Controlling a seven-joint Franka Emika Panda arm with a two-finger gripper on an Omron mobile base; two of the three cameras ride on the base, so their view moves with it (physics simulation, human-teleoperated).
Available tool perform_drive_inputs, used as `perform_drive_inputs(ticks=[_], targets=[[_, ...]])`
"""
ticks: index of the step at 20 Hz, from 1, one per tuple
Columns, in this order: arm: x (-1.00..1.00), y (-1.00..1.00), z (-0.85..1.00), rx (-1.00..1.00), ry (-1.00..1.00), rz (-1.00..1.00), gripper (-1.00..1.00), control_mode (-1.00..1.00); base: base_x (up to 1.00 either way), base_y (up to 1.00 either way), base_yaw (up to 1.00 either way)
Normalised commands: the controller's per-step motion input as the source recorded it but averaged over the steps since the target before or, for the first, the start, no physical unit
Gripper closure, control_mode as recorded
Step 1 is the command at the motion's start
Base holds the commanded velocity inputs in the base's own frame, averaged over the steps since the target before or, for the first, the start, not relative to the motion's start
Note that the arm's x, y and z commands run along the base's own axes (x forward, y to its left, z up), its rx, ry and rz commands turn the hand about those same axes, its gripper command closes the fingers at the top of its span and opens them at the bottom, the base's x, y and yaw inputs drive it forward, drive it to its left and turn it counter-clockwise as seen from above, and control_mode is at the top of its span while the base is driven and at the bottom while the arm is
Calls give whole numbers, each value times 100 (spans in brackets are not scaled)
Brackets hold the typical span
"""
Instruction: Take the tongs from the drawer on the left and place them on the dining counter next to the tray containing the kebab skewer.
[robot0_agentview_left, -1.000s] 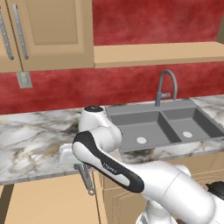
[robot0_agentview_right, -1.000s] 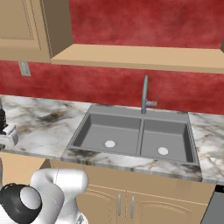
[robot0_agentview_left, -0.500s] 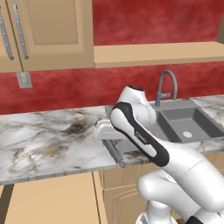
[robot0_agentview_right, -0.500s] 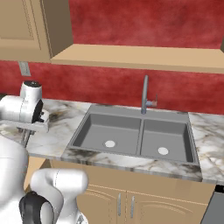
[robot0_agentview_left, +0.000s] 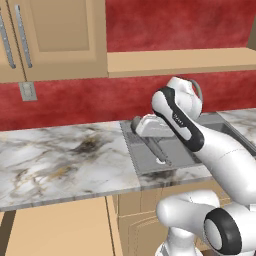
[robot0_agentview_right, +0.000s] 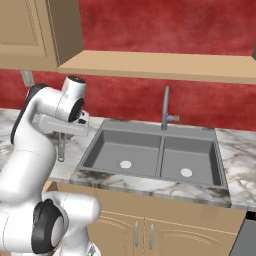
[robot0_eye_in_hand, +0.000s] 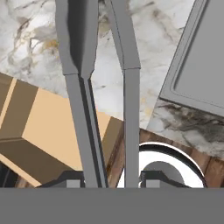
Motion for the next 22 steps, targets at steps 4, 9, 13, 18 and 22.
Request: perform_drive_inputs(ticks=[4,9,13,18,22], targets=[[0,-34,4,-25,1,0,100,-100,0,0,0],[1,-2,2,-24,4,0,100,-100,0,0,0],[0,-4,0,0,1,0,100,-100,0,0,0],[0,0,0,0,0,0,100,-100,0,0,0],[0,0,0,0,0,0,100,100,-27,0,0]])
